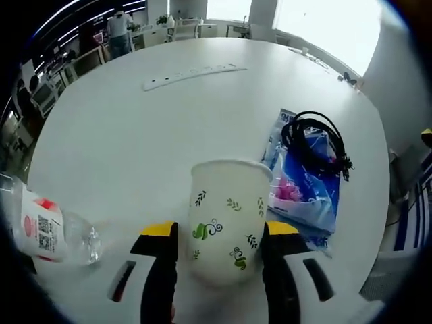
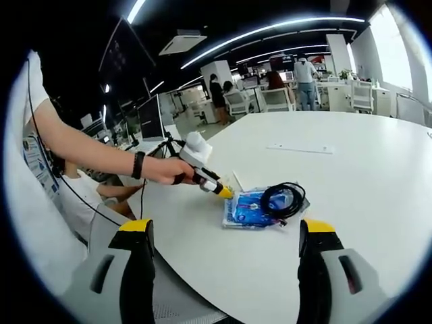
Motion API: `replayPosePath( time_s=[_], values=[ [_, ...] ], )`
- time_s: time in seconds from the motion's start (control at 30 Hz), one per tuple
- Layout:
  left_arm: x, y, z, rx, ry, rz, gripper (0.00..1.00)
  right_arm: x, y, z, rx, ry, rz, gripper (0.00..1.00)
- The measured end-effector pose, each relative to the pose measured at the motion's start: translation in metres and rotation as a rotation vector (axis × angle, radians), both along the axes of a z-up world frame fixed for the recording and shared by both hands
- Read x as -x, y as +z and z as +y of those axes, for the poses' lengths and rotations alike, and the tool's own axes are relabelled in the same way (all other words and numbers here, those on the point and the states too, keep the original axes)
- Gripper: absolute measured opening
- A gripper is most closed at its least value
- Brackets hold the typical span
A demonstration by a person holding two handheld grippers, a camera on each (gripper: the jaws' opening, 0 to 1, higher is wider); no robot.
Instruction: Arrange the tabletop items into an orderly group along one side of the table until the central work area is clear of visible clutter.
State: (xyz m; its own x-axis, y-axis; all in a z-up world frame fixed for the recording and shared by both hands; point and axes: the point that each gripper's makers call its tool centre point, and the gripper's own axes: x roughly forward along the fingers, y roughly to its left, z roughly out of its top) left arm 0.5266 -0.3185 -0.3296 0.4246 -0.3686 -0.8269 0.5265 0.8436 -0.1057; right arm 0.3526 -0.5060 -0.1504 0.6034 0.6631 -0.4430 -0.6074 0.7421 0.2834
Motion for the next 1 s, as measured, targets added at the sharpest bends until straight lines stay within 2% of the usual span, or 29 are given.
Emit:
replayPosePath(
  time_s=[0.1, 0.53, 0.8, 1.0],
  values=[
    [-0.001, -0.002, -0.001, 0.009, 0.001, -0.002, 0.44, 0.0, 0.0, 0.0, 0.001, 0.0, 0.002, 0.89],
    [0.003, 0.006, 0.001, 0.017, -0.006, -0.042, 0.4, -0.003, -0.006, 0.005, 0.004, 0.01, 0.017, 0.88],
    [0.004, 0.016, 0.021, 0.002, 0.004, -0.075, 0.4, -0.01, -0.009, 0.014, 0.004, 0.027, 0.021, 0.88],
    [0.007, 0.028, 0.033, 0.019, 0.016, -0.112, 0.4, -0.017, -0.017, 0.018, 0.028, 0.04, 0.034, 0.87]
  ],
)
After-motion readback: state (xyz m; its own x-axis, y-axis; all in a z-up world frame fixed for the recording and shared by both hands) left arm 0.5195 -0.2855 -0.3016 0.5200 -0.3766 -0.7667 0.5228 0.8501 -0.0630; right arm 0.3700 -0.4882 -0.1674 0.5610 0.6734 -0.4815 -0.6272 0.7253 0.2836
